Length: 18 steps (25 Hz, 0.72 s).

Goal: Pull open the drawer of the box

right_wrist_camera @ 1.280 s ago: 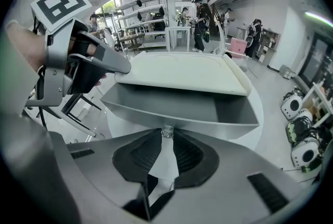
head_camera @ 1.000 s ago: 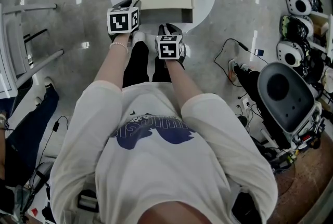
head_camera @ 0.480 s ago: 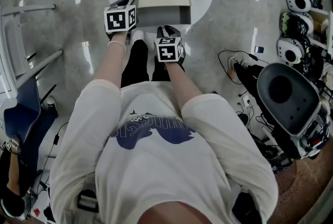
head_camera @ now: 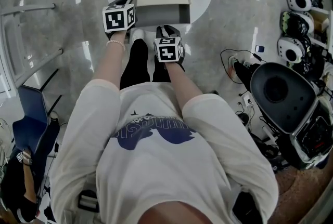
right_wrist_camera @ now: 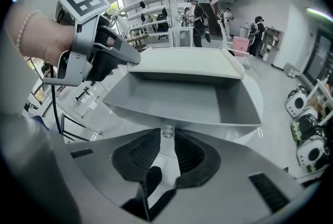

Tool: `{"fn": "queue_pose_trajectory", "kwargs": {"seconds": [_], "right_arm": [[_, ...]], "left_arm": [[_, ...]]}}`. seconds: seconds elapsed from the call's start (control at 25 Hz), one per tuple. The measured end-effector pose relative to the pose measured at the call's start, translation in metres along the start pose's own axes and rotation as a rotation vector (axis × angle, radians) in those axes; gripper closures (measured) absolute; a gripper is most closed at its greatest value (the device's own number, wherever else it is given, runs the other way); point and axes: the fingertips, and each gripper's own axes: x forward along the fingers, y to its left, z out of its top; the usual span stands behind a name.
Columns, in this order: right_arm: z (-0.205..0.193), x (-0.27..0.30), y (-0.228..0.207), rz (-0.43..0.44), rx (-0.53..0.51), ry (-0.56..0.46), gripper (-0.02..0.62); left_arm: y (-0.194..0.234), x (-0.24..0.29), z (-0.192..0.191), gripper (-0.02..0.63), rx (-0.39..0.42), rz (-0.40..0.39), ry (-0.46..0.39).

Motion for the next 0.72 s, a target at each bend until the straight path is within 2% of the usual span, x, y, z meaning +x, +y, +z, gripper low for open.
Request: {"fn": "queue_pose_trajectory", "kwargs": {"seconds": [0.16, 0.32, 0.44, 0.56, 0.72], "right_arm": [[0.000, -0.002, 0.000, 0.022, 0.026, -0.029, 0.462], [-0.004, -0.011, -0.006, 0.035, 0.059, -0.049, 0.457], [0.000, -0.031, -0.028, 0.034, 0.137, -0.113, 0.459], [0.024, -0.065, -0.069, 0.009, 0.236, -0.240, 0.465], [0.075, -0.134, -0.130, -0.009, 0.320, -0.456, 0.477]], "left_arm": [[-0.001, 0.000, 0.001, 0.474, -0.004, 0.001, -0.010], [0.000, 0.001, 0.002, 0.474, -0.004, 0.003, -0.029], [0.003, -0.003, 0.003, 0.474, -0.007, 0.006, -0.060], [0.005, -0.022, 0.015, 0.474, -0.025, 0.034, -0.149], [-0.016, -0.084, 0.045, 0.474, -0.033, 0.055, -0.351]]}}
